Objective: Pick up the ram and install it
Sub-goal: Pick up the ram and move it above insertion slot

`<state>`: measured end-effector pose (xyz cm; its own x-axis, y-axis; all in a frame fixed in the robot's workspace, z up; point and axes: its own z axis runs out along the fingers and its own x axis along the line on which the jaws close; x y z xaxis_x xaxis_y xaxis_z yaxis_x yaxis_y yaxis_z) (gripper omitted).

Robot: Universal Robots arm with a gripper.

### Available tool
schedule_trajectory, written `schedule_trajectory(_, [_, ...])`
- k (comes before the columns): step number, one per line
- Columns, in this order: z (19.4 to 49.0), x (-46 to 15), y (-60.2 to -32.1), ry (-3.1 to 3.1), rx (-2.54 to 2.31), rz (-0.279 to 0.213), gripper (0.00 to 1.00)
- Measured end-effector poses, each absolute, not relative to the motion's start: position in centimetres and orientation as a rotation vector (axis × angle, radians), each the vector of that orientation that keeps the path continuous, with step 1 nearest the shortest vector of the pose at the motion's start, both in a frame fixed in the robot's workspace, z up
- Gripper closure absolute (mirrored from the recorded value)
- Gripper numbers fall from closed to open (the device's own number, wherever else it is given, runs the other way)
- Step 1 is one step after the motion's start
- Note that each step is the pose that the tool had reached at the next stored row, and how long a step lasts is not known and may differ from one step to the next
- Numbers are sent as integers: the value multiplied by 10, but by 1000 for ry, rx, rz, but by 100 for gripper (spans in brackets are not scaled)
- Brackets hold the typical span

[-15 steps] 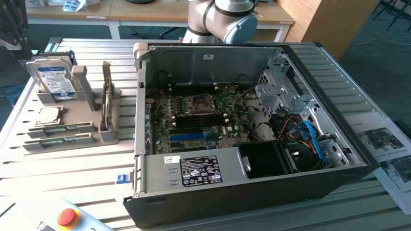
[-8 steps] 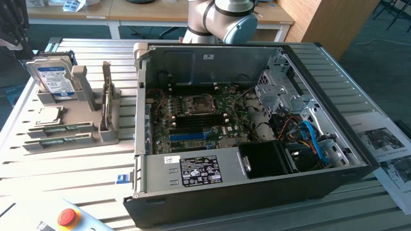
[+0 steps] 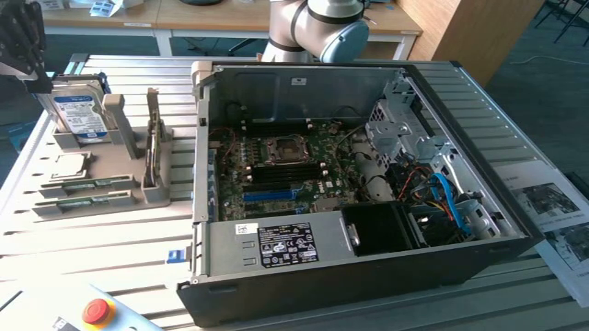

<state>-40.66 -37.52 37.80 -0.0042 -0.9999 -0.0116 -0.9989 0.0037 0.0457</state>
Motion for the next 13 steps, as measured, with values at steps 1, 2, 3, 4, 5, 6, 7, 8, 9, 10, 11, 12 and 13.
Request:
schedule_trajectory(1, [377,-407,-375,-2208,2200,-63,89])
schedule_trajectory(2, [375,-407,-375,-2208,2200,-63,89])
schedule_trajectory(3, [374,-407,-375,-2208,2200,-63,89])
schedule_trajectory(4, [373,-407,-375,-2208,2200,-63,89])
schedule_trajectory(5, [372,-407,-375,-2208,2200,-63,89])
schedule_trajectory(6, [371,-407,-375,-2207,2201,-63,89])
schedule_trajectory(7, [370,-407,-375,-2207,2201,-63,89])
schedule_trajectory(8, [370,-407,-375,-2207,2201,-63,89])
schedule_trajectory(9, [370,-407,-375,-2207,2201,-63,89])
schedule_trajectory(10, [370,-407,-375,-2207,2201,-63,89])
schedule_trajectory(11, [370,-407,-375,-2207,2201,-63,89])
schedule_trajectory(12, [370,-407,-375,-2207,2202,-62,89])
schedule_trajectory(13, [370,-407,-375,-2208,2203,-60,89])
